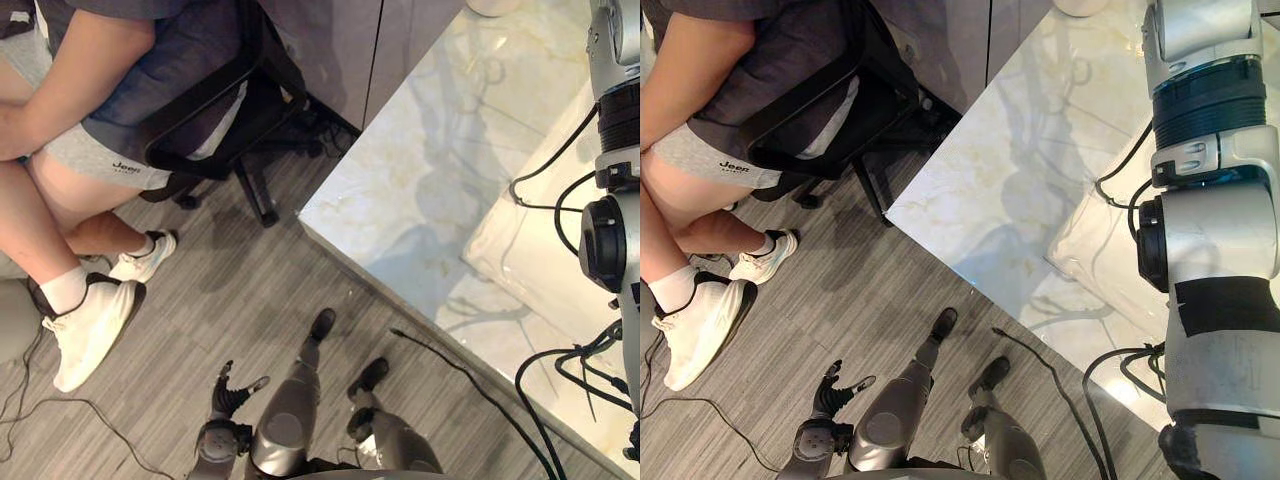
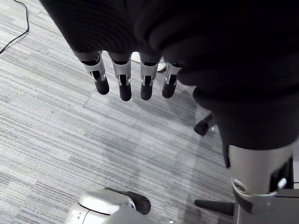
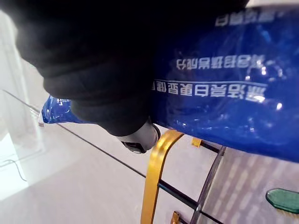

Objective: Organize washtable

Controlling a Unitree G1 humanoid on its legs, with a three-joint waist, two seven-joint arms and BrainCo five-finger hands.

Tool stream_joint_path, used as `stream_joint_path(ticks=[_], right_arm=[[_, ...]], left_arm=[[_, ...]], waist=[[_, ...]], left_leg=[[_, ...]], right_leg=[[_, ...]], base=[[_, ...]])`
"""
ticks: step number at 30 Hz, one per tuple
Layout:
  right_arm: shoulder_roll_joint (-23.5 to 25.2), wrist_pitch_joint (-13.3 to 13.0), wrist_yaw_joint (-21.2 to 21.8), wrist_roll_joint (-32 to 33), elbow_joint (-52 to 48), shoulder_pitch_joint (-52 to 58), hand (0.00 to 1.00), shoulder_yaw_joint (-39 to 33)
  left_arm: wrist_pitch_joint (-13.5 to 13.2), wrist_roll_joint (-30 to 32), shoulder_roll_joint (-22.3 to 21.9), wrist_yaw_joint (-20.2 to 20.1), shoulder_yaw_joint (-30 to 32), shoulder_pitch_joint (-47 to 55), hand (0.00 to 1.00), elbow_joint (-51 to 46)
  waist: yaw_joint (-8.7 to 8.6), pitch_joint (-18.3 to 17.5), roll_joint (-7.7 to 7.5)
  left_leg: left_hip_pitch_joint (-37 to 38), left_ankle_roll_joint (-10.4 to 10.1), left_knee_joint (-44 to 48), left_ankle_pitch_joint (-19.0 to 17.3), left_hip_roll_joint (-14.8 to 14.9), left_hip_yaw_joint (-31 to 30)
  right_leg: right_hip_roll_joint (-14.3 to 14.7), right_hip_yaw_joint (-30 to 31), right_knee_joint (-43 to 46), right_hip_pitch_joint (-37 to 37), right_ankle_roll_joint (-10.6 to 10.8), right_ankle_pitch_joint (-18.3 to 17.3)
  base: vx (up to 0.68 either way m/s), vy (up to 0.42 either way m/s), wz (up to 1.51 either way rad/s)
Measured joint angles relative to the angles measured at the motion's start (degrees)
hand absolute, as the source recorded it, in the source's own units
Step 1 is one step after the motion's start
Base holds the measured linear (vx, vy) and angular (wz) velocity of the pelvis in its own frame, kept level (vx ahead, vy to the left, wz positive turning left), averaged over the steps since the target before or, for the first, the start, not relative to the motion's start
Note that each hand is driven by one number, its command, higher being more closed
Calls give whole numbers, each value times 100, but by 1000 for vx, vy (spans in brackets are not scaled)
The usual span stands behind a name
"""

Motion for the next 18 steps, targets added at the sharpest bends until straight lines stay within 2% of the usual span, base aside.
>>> stream_joint_path(ticks=[8,18], right_arm=[[11,-17,6,-1,-28,59,100,-4],[151,14,32,-3,-227,773,100,-26]], left_arm=[[5,-62,-1,28,-1,0,0,0],[12,-61,-4,81,0,2,0,1]], waist=[[-7,6,3],[-81,6,2]], left_leg=[[24,0,1,0,11,43],[80,-1,0,1,30,71]], right_leg=[[-6,4,22,-2,2,-3],[-13,-8,101,7,3,-20]], base=[[14,33,-2],[4,37,-2]])
